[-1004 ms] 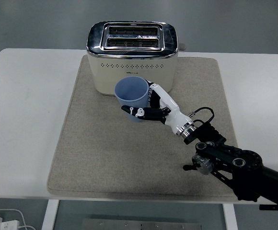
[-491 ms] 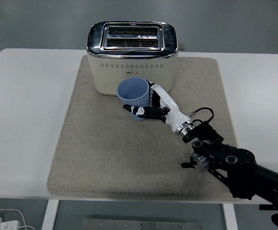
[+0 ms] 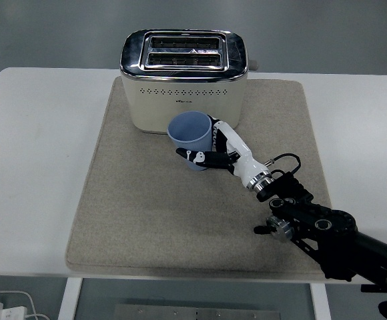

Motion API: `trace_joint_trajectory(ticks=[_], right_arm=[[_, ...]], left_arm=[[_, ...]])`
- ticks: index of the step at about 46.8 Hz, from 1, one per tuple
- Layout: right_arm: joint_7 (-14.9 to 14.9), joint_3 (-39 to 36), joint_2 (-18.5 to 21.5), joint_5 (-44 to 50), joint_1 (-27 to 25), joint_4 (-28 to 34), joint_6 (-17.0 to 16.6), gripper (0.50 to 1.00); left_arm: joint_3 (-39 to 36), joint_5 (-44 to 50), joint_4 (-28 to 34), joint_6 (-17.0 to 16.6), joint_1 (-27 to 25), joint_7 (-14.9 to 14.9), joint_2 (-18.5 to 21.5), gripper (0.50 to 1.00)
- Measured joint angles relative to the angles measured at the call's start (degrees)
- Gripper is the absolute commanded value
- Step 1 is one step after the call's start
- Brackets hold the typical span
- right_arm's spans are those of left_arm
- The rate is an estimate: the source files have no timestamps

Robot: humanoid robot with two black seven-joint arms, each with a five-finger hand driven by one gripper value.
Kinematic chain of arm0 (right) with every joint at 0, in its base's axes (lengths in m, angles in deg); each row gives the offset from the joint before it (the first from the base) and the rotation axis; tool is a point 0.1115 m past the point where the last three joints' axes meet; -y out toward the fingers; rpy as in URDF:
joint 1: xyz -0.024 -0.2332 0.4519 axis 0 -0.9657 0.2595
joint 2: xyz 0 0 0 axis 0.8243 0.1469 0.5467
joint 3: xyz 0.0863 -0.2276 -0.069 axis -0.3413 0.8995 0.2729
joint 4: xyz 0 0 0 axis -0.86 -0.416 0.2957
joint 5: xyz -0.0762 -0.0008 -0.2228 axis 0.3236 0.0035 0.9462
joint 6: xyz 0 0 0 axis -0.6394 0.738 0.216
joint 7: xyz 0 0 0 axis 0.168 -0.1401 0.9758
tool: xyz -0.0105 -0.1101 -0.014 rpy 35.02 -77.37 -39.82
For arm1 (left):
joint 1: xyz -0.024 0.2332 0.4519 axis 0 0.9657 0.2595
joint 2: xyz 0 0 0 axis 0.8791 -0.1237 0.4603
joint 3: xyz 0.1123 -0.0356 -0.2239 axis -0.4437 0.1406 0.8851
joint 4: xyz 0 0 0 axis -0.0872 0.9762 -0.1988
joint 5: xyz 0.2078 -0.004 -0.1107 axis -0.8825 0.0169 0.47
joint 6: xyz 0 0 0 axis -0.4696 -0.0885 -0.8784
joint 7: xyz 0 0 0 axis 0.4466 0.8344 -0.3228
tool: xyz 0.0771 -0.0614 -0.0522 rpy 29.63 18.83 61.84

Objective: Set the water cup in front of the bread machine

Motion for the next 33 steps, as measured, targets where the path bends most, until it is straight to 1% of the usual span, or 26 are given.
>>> trace_joint_trajectory(ticks=[33], right_arm=[[0.0, -0.1, 0.0, -0.1, -1.0, -0.1, -0.2, 0.928]], left_arm=[[0.0, 0.0, -0.1, 0.0, 0.1, 0.0, 0.0, 1.000]])
